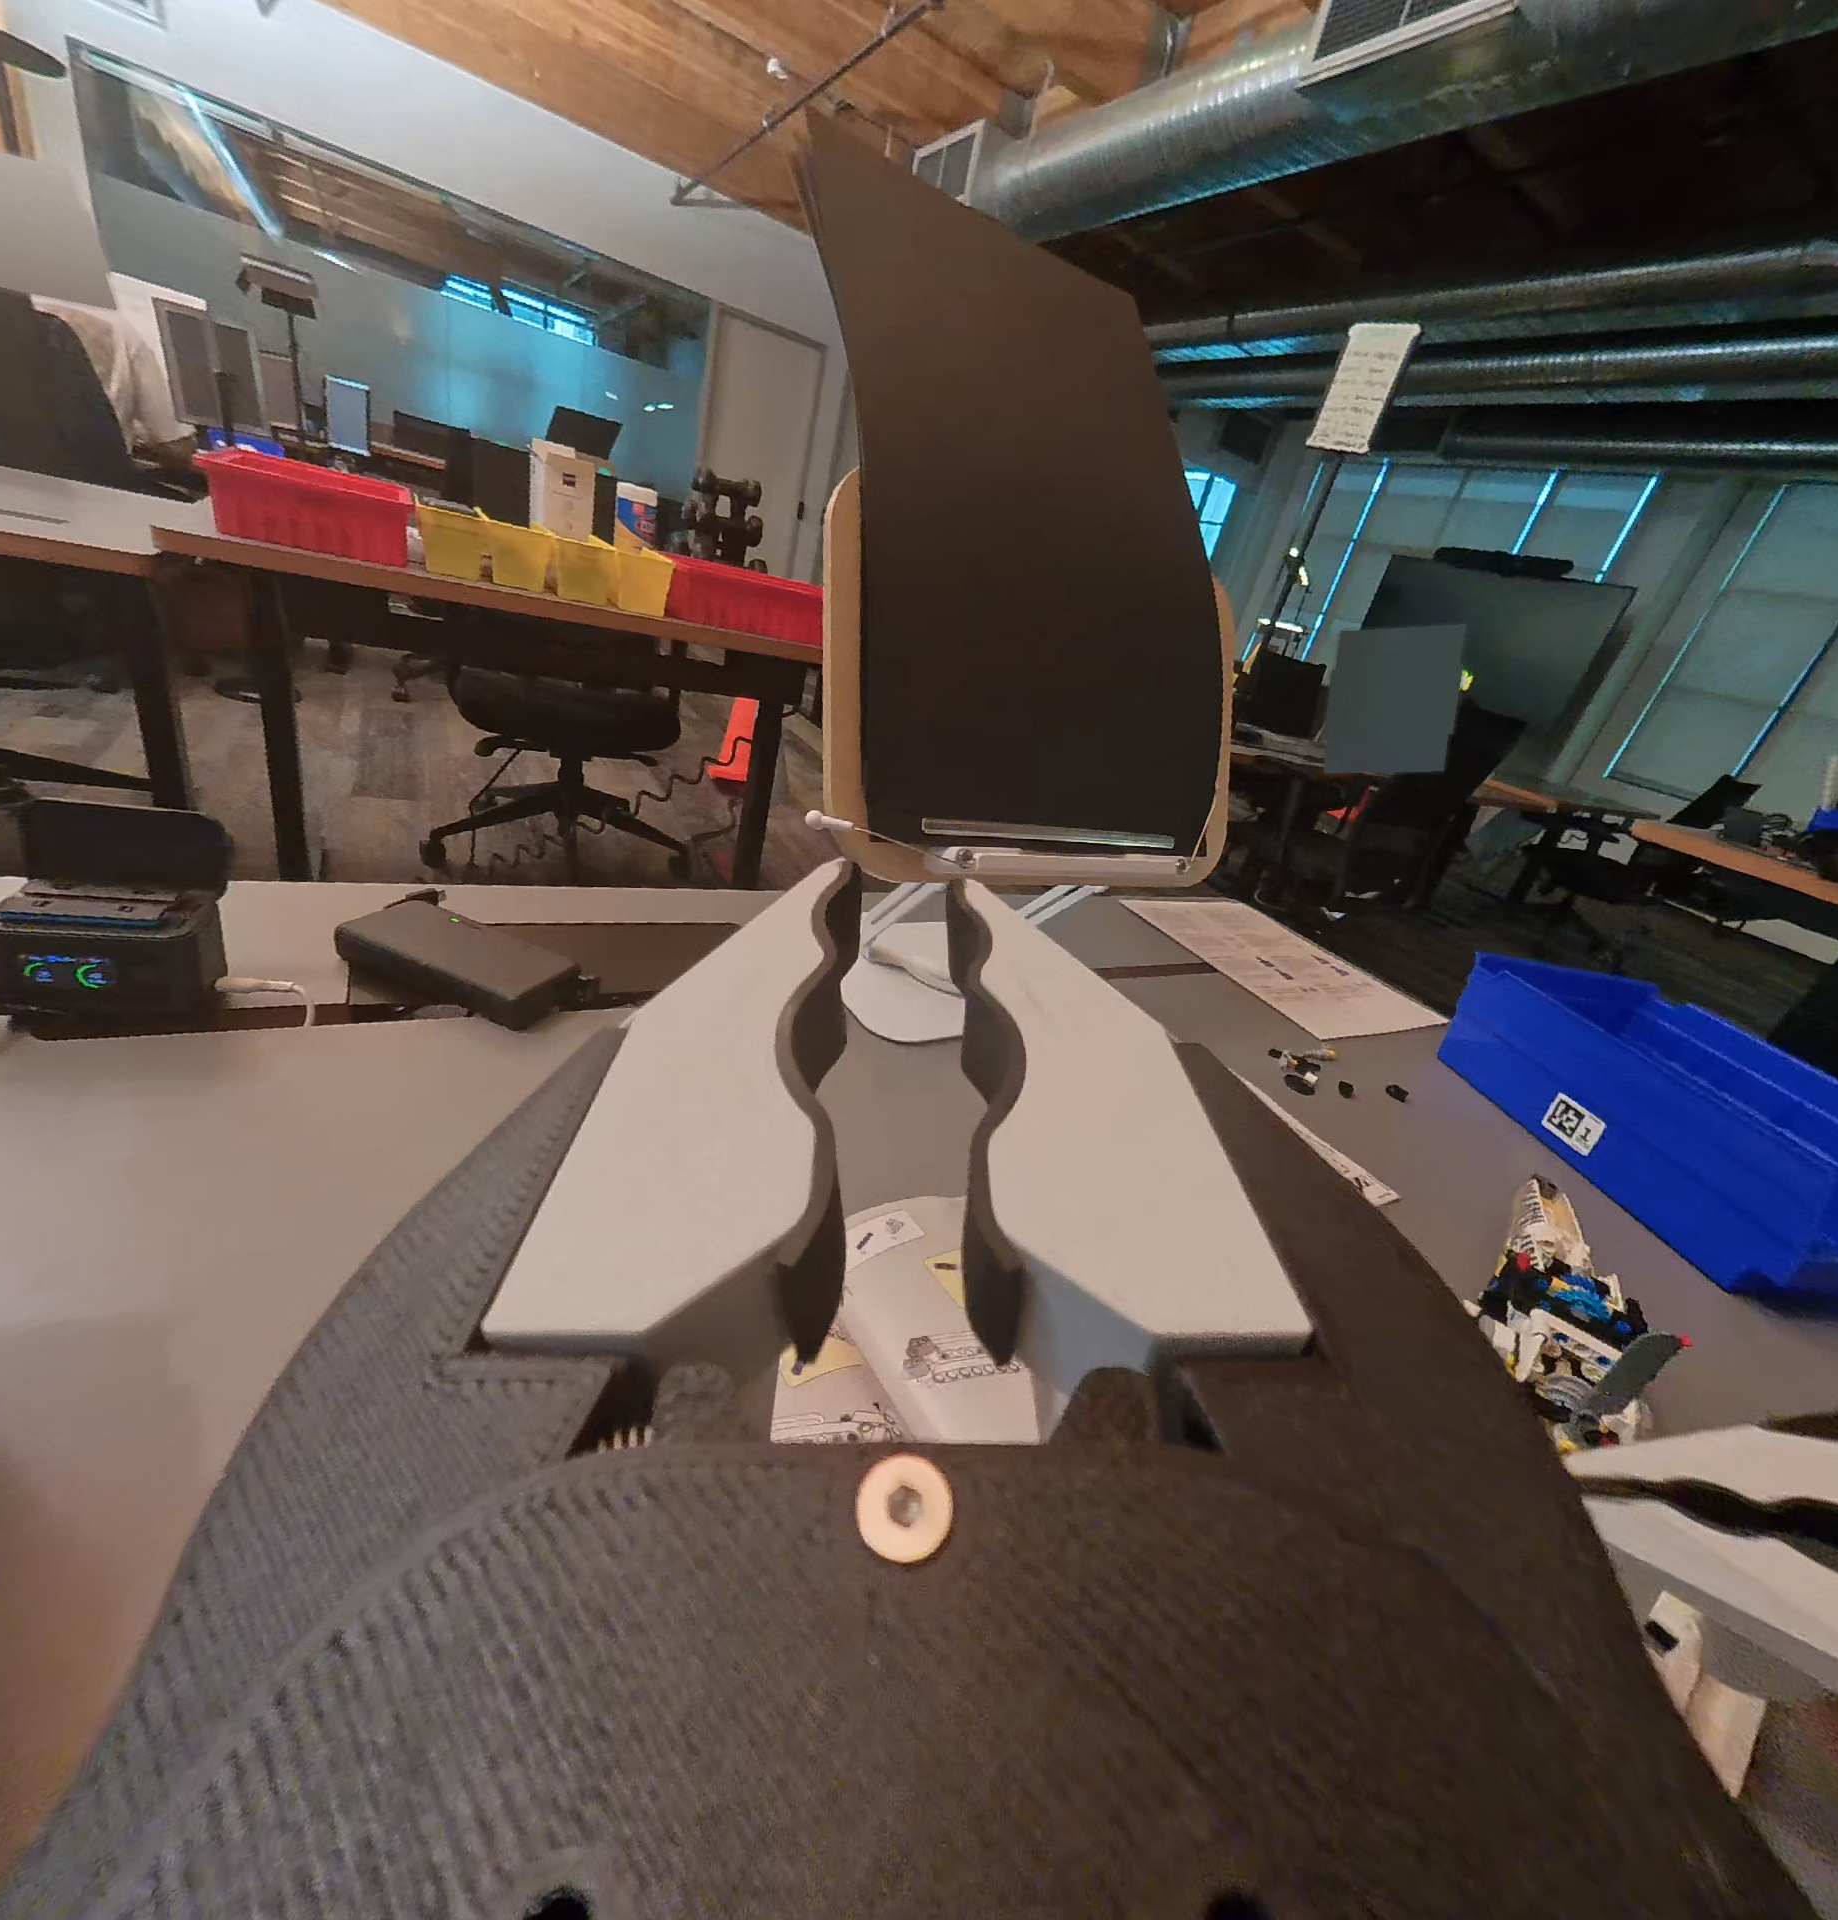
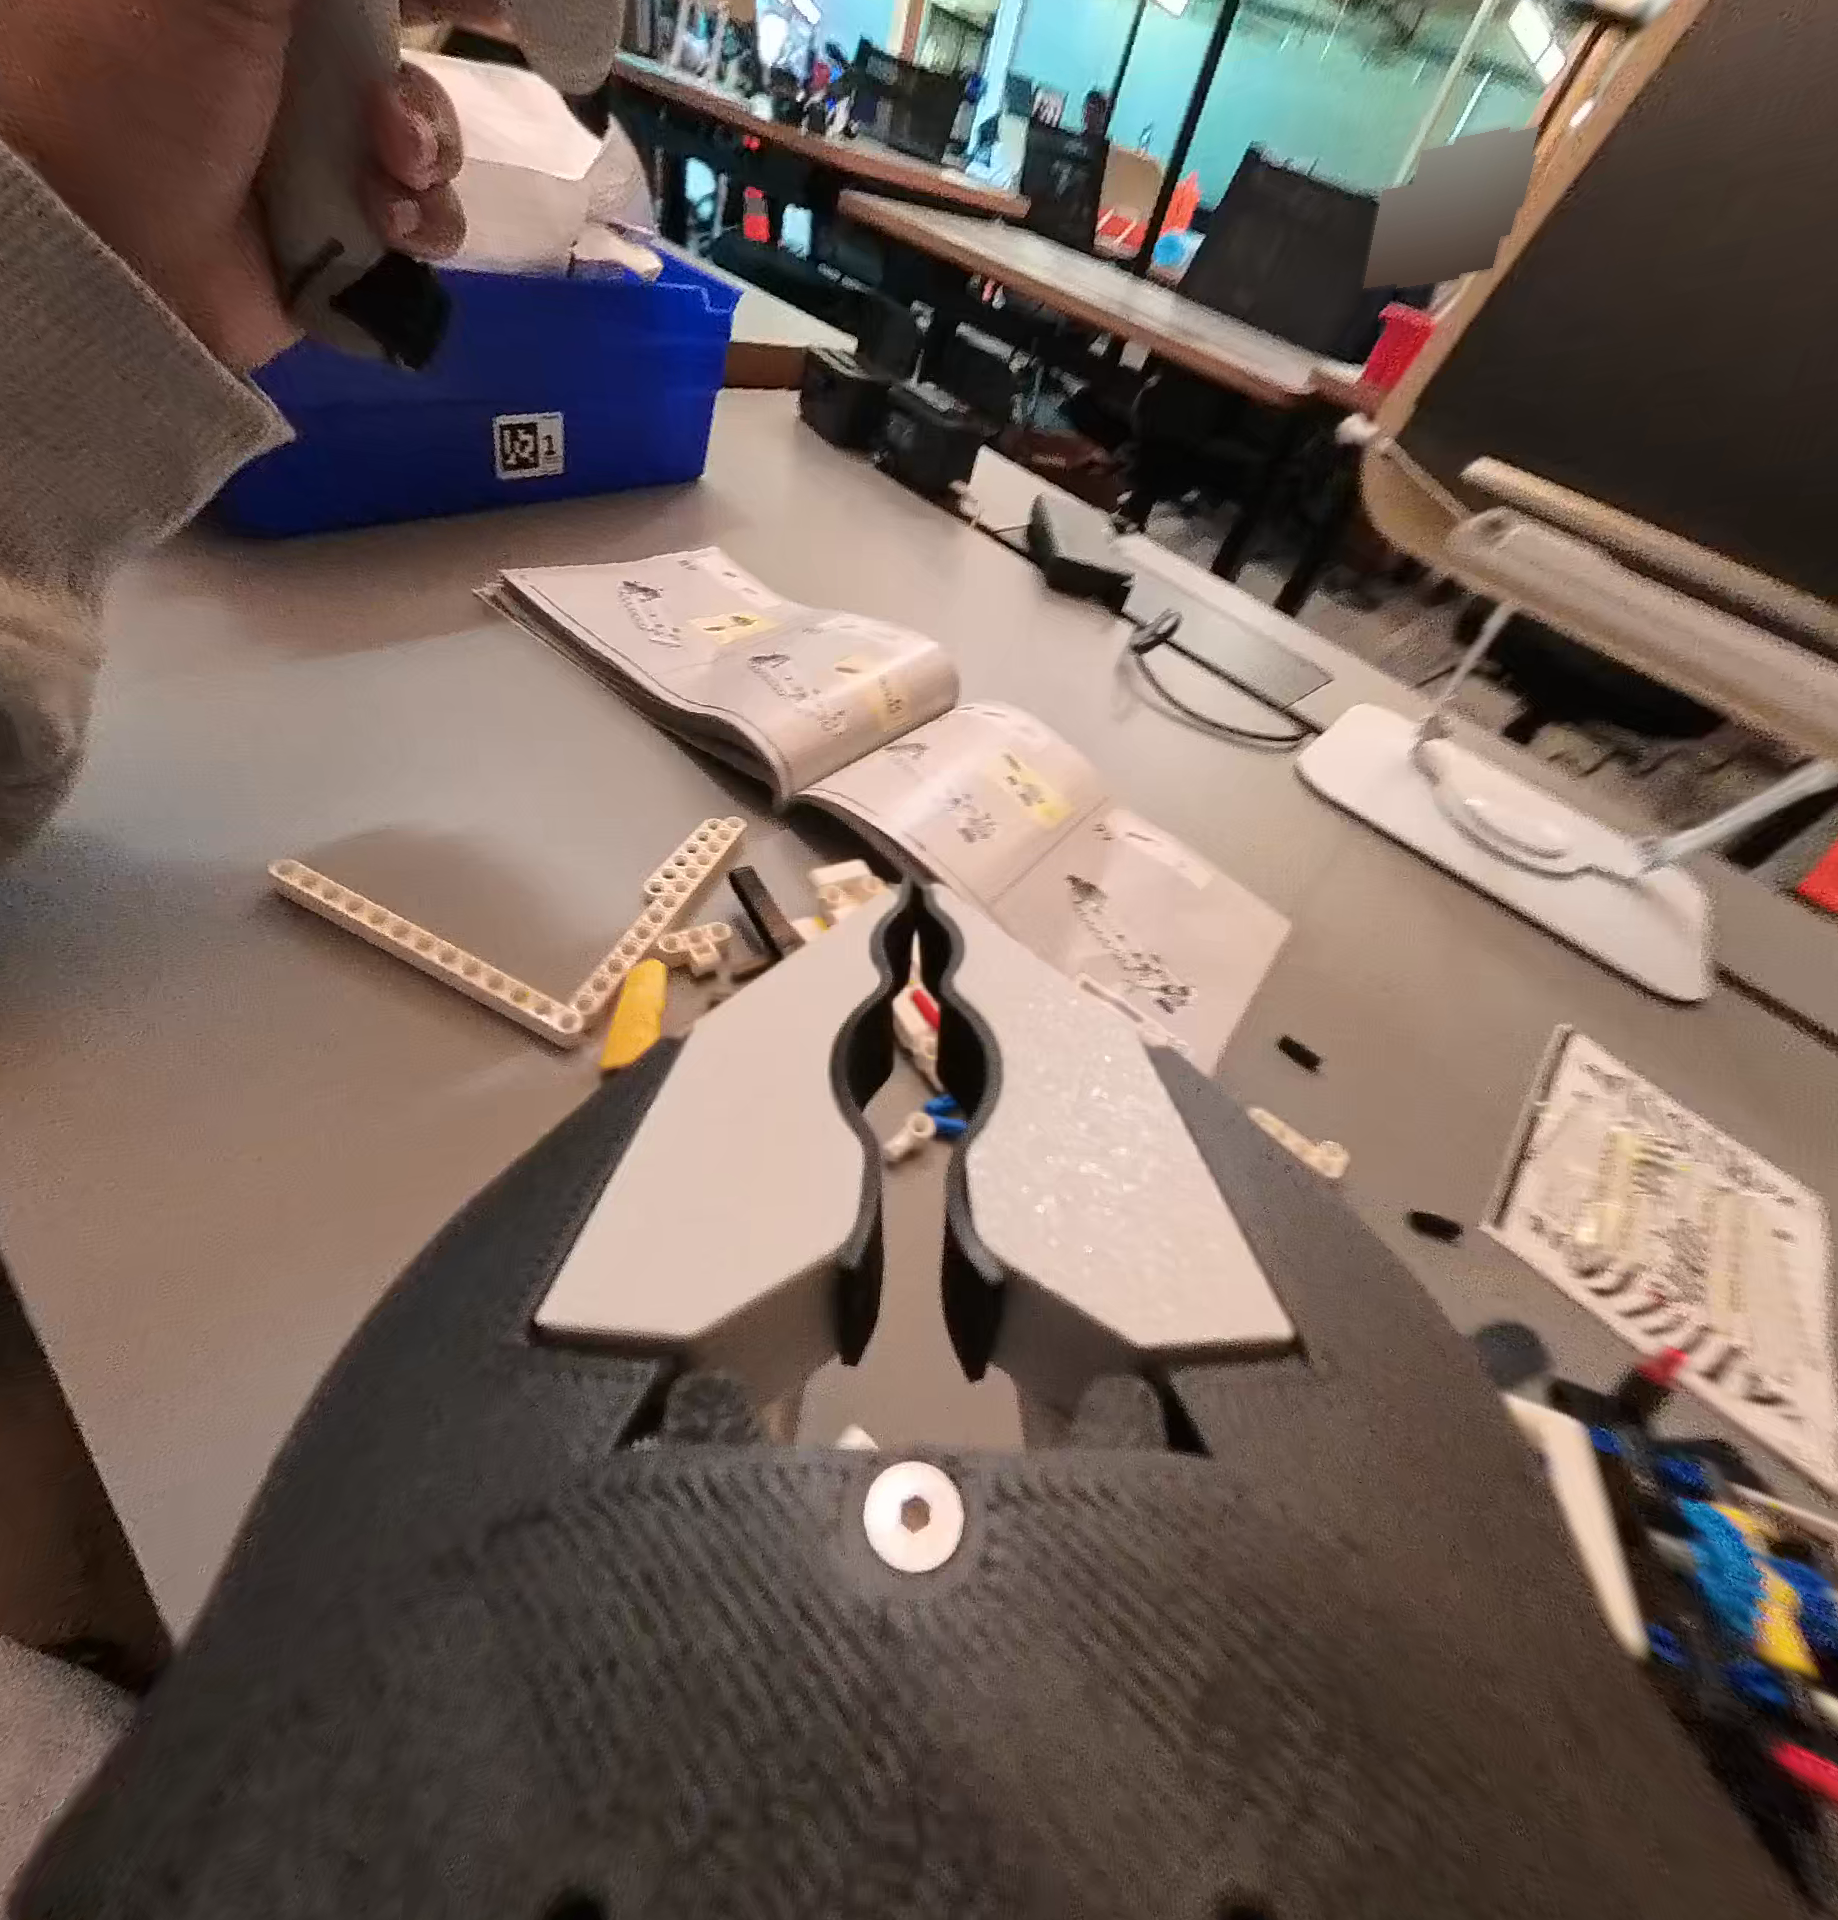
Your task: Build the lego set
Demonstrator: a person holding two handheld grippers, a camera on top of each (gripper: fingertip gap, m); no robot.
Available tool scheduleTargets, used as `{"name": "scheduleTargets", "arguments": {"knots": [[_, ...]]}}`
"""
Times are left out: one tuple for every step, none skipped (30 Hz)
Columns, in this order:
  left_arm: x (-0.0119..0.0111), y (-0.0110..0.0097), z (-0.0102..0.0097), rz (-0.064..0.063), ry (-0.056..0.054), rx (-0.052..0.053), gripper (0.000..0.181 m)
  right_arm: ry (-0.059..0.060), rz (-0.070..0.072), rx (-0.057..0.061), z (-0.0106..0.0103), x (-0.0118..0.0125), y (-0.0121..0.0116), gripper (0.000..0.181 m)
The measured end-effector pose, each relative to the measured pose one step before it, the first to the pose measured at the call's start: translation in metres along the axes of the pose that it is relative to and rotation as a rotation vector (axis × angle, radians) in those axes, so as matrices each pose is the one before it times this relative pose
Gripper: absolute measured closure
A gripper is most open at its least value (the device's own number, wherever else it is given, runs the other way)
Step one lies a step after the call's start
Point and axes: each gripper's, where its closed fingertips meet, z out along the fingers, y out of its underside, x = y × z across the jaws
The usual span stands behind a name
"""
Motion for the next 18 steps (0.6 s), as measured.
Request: {"name": "scheduleTargets", "arguments": {"knots": [[0.00133, 0.00010, 0.00019, 0.0002, 0.0056, -0.0024, 0.167, -0.0130, 0.0424, -0.0233, 0.00469, 0.00113, 0.00167, 0.181], [0.00114, -0.00044, -0.00005, 0.0013, 0.0045, 0.0004, 0.167, -0.0029, 0.0418, -0.0228, 0.00336, 0.00434, 0.00214, 0.181], [0.00081, -0.00053, -0.00029, 0.0017, 0.0041, 0.0025, 0.167, 0.0114, 0.0330, -0.0200, 0.00207, 0.00703, 0.00182, 0.181], [0.00034, -0.00039, -0.00010, 0.0016, 0.0037, 0.0031, 0.167, 0.0322, 0.0221, -0.0185, 0.00142, 0.00944, 0.00144, 0.181], [-0.00037, 0.00027, 0.00009, -0.0002, 0.0017, 0.0028, 0.167, 0.0306, 0.0041, -0.0231, 0.00197, 0.00726, 0.00202, 0.181], [-0.00106, 0.00108, 0.00062, -0.0038, 0.0004, 0.0008, 0.167, 0.0011, -0.0181, -0.0380, 0.00336, 0.00047, 0.00443, 0.181], [-0.00088, 0.00212, 0.00112, -0.0080, 0.0033, -0.0030, 0.166, -0.0147, -0.0331, -0.0598, 0.00505, -0.00386, 0.00772, 0.181], [-0.00051, 0.00289, 0.00159, -0.0116, 0.0067, -0.0071, 0.166, -0.0088, -0.0451, -0.0714, 0.00615, -0.00448, 0.00906, 0.181], [0.00009, 0.00323, 0.00179, -0.0134, 0.0092, -0.0093, 0.166, -0.0035, -0.0551, -0.0637, 0.00633, -0.00427, 0.00771, 0.181], [0.00052, 0.00279, 0.00167, -0.0128, 0.0111, -0.0091, 0.165, -0.0062, -0.0558, -0.0462, 0.00607, -0.00438, 0.00482, 0.181], [0.00099, 0.00202, 0.00130, -0.0100, 0.0110, -0.0066, 0.165, -0.0141, -0.0471, -0.0273, 0.00537, -0.00467, 0.00165, 0.181], [0.00091, 0.00111, 0.00092, -0.0056, 0.0081, -0.0038, 0.165, -0.0207, -0.0314, -0.0130, 0.00464, -0.00442, -0.00089, 0.181], [0.00041, 0.00054, 0.00030, -0.0011, 0.0033, -0.0015, 0.164, -0.0271, -0.0137, -0.0070, 0.00422, -0.00392, -0.00206, 0.181], [-0.00001, 0.00013, 0.00002, 0.0018, -0.0005, 0.0002, 0.164, -0.0312, 0.0017, -0.0053, 0.00395, -0.00328, -0.00254, 0.181], [-0.00032, -0.00018, -0.00025, 0.0021, -0.0011, 0.0010, 0.164, -0.0291, 0.0124, -0.0091, 0.00420, -0.00189, -0.00164, 0.181], [-0.00052, -0.00010, -0.00033, 0.0006, -0.0005, 0.0011, 0.164, -0.0228, 0.0167, -0.0199, 0.00430, -0.00036, 0.00044, 0.181], [-0.00078, -0.00017, -0.00033, -0.0020, 0.0002, 0.0011, 0.164, -0.0164, 0.0140, -0.0293, 0.00417, 0.00059, 0.00227, 0.181], [-0.00098, -0.00008, -0.00036, -0.0047, 0.0011, 0.0016, 0.164, -0.0084, 0.0077, -0.0296, 0.00344, 0.00155, 0.00311, 0.181]]}}
